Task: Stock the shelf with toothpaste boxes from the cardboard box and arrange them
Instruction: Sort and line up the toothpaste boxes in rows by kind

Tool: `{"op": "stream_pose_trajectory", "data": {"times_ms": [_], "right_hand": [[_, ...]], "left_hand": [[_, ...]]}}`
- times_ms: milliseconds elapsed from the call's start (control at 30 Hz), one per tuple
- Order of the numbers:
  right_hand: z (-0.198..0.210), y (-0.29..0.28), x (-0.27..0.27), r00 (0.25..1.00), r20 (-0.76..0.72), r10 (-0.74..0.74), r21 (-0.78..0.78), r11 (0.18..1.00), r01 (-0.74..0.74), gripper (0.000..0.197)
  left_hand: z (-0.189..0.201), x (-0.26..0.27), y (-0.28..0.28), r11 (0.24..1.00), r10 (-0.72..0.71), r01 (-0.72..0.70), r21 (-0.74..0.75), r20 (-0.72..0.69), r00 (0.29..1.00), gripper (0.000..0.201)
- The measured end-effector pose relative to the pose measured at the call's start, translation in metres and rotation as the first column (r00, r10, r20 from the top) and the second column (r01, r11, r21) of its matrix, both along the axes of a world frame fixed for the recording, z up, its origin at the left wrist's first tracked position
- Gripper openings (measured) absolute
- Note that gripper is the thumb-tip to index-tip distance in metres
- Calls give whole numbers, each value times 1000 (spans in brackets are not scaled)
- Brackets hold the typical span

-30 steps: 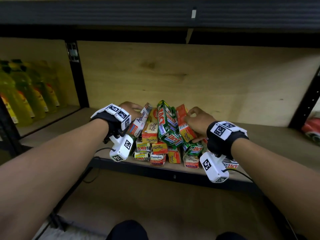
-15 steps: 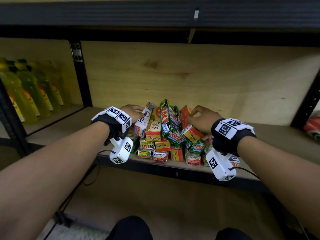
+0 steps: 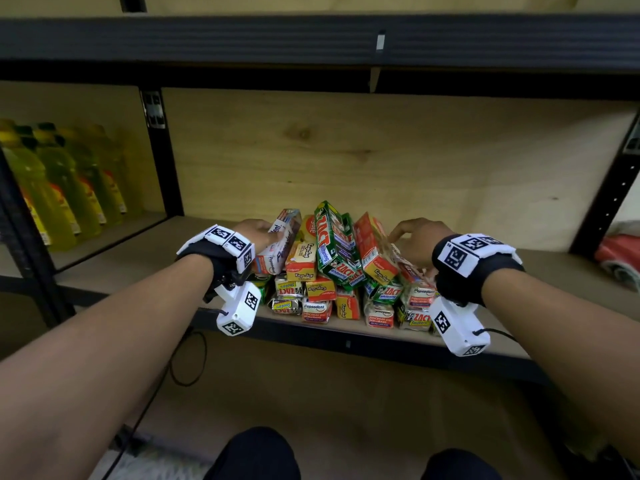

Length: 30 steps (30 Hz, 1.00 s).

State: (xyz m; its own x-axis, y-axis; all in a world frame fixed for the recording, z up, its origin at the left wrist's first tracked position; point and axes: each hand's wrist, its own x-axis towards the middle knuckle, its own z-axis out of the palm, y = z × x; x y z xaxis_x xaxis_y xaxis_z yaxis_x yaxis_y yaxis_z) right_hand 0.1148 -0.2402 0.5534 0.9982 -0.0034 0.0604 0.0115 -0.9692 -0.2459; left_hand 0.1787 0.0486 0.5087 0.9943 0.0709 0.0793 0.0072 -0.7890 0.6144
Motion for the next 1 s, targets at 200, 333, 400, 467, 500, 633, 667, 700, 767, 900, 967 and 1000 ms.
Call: {"op": "stream_pose_trajectory", "data": {"times_ms": [200, 333, 400, 467, 500, 633, 667, 700, 767, 900, 967, 1000], "right_hand": [[-12, -12, -5, 988, -143, -66, -125, 991, 48, 42], [-19, -13, -3, 988, -150, -47, -116, 993, 30, 41], [-23, -12, 2, 989, -144, -43, -108, 994, 27, 45], [-26, -10, 6, 989, -140, -39, -89, 996, 26, 49], [-27, -10, 8, 990, -135, -37, -80, 996, 26, 50], [-33, -11, 12, 995, -95, -16, -76, 997, 8, 48], [-35, -11, 12, 996, -86, -8, -86, 996, 1, 48], [-36, -11, 12, 997, -76, 0, -101, 995, -8, 47], [-37, -11, 11, 998, -54, 15, -129, 991, -22, 45], [-38, -16, 11, 999, -39, 10, -101, 995, -14, 43], [-35, -20, 10, 1000, -19, -15, -94, 996, 13, 41], [-33, -22, 9, 1000, -4, -24, -102, 995, 23, 39]], "left_hand": [[-14, 3, 17, 975, -14, 22, -221, 37, 999, 59], [-20, 5, 17, 966, -10, 24, -258, 54, 998, 53], [-22, 5, 14, 979, -2, 15, -203, 63, 998, 50], [-24, 5, 9, 990, -7, 15, -137, 57, 998, 49], [-24, 6, 7, 993, -18, 24, -113, 48, 999, 48], [-26, 8, -4, 998, -54, 54, -11, 6, 999, 36], [-25, 7, -6, 998, -57, 57, -3, 2, 998, 34], [-24, 8, -9, 998, -55, 55, 10, 2, 999, 36], [-21, 5, -14, 999, -50, 49, 23, 10, 999, 42], [-3, -4, -22, 995, -55, 50, 86, 67, 996, 55], [7, -9, -26, 988, -72, 59, 142, 87, 994, 54], [12, -12, -28, 985, -82, 66, 162, 96, 992, 53]]}}
